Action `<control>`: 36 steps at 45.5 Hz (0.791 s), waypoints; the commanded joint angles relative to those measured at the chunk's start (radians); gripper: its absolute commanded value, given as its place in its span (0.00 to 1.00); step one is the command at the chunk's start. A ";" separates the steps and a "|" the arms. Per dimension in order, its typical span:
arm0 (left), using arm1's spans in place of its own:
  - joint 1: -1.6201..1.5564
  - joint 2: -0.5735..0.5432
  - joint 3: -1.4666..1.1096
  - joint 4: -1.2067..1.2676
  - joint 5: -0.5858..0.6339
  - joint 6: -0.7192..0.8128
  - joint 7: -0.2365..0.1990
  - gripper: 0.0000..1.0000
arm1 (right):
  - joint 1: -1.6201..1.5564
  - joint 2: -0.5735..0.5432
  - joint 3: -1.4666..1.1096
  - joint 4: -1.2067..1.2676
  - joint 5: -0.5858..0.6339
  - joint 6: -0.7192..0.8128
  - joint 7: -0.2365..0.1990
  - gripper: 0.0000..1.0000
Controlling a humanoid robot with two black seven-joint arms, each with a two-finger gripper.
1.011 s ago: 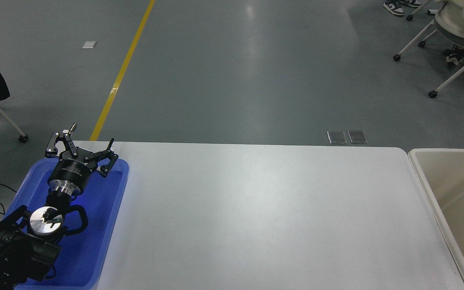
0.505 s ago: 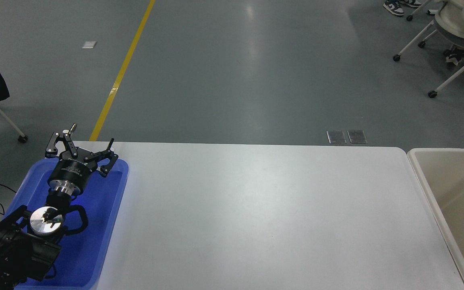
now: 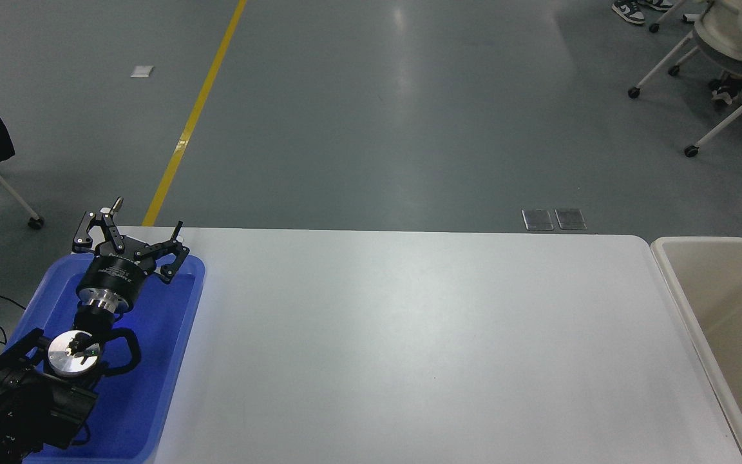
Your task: Pick up paper ball place in dustbin
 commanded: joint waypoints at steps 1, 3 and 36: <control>0.000 0.000 0.000 0.001 -0.001 0.000 -0.001 1.00 | 0.107 0.004 0.083 0.044 0.000 0.000 0.005 1.00; 0.000 0.000 0.000 -0.001 -0.001 0.000 -0.001 1.00 | 0.123 0.008 0.151 0.064 0.000 0.001 0.005 1.00; 0.000 0.000 0.000 -0.001 0.000 0.000 0.000 1.00 | -0.062 0.079 1.367 0.538 -0.014 0.023 0.008 1.00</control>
